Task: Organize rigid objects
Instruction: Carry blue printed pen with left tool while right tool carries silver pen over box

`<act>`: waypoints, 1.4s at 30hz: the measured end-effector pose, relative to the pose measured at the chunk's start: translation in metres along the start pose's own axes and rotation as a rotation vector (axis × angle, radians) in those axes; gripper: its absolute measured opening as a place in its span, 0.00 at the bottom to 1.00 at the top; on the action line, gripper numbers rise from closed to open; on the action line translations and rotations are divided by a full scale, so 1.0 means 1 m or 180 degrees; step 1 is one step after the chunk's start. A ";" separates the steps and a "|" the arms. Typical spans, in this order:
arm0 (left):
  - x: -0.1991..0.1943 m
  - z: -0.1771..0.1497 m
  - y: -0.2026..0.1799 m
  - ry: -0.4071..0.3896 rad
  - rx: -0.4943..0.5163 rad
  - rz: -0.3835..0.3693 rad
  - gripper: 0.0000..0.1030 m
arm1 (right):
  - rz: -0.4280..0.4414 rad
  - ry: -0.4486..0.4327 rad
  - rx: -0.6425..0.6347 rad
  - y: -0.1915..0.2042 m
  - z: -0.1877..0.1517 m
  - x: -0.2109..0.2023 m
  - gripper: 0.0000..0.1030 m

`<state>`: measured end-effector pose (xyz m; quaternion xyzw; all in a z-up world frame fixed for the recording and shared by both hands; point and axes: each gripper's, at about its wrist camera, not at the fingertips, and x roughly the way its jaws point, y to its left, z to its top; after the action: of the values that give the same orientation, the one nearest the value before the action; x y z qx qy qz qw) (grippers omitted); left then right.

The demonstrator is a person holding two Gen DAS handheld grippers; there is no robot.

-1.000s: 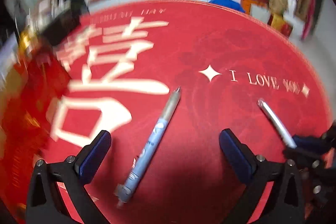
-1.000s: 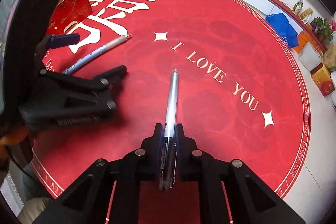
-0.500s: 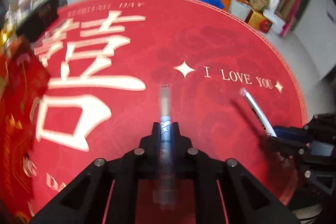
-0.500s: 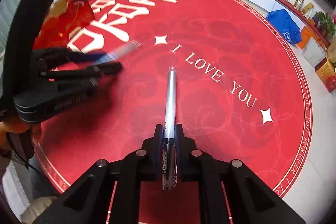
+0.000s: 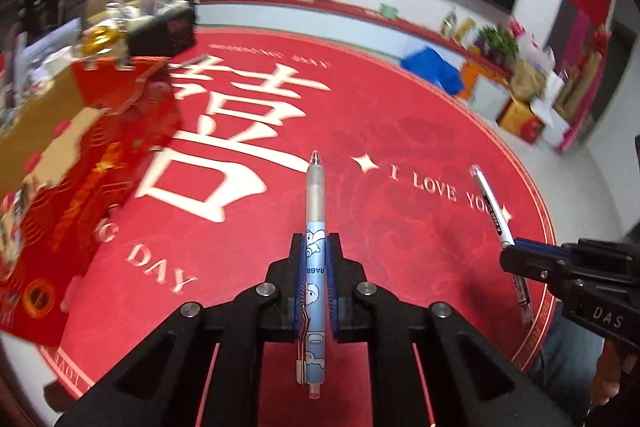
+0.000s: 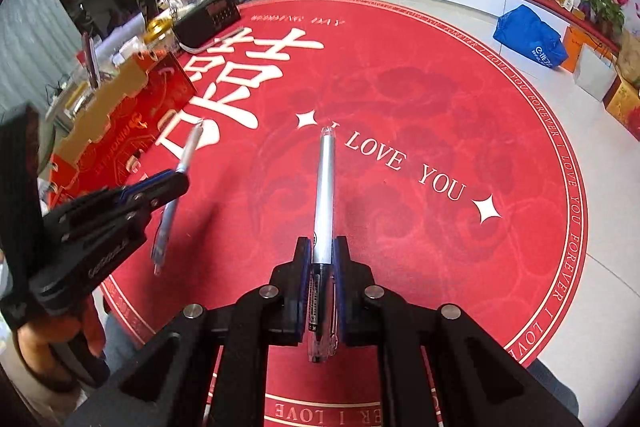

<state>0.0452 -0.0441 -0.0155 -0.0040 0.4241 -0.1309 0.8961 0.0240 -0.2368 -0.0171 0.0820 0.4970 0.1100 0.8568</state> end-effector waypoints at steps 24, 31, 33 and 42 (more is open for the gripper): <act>-0.101 0.018 0.120 -0.0691 -0.0577 0.0809 0.10 | 0.0502 -0.0363 -0.0927 0.192 0.073 -0.003 0.12; -0.108 0.027 0.181 -0.0719 -0.0811 0.1023 0.10 | 0.0638 -0.0311 -0.1271 0.268 0.100 0.027 0.12; -0.107 0.029 0.199 -0.0711 -0.0882 0.1063 0.10 | 0.0660 -0.0295 -0.1322 0.282 0.106 0.035 0.12; -0.078 0.038 0.243 -0.0520 -0.1054 0.1115 0.10 | 0.0665 -0.0076 -0.1407 0.329 0.129 0.087 0.12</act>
<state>0.0827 0.2053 0.0395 -0.0878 0.3601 0.0984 0.9235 0.1428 0.0990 0.0558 -0.0552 0.4395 0.3031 0.8438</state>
